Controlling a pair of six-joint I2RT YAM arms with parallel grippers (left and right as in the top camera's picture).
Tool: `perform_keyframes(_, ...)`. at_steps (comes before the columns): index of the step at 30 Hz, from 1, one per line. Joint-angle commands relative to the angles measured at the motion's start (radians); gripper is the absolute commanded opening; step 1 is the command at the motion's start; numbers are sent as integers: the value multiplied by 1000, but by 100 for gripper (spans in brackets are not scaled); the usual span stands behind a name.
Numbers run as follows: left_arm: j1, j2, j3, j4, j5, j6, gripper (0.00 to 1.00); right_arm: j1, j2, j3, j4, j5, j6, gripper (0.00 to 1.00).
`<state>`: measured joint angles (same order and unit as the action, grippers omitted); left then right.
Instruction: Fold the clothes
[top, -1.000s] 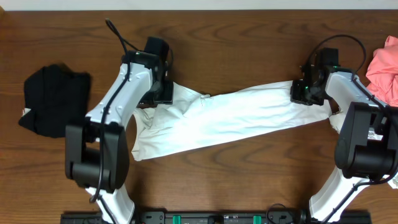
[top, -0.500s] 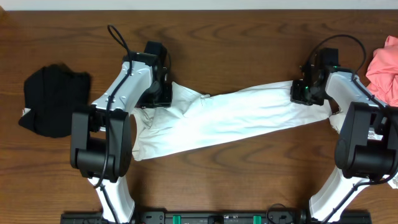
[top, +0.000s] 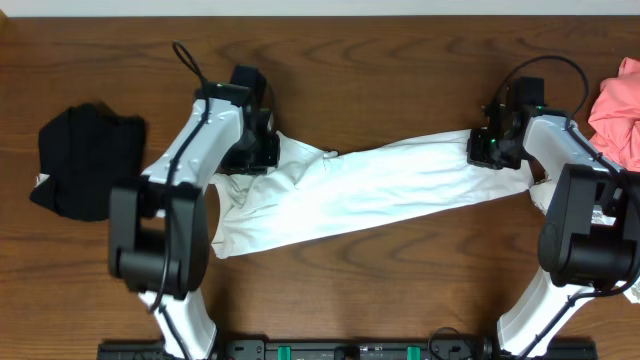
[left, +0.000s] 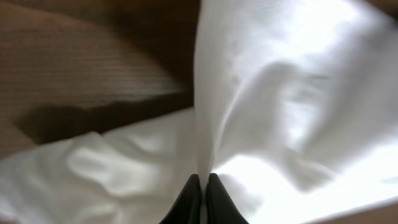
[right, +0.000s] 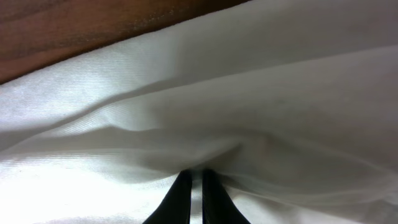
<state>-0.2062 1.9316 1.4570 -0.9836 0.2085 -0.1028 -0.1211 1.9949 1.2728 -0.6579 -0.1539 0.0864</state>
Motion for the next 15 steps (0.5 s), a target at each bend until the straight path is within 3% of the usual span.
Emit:
perform_keyframes(1, -13, -139, 24, -30, 113, 20, 6, -3, 48, -16, -13, 53, -14, 8)
perform_keyframes(8, -88, -198, 16, -222, 123, 20, 6, -3, 48, -16, -12, 53, -14, 8)
perform_keyframes(15, -166, -198, -87, -239, 120, 20, 6, -3, 48, -15, -20, 53, -14, 8)
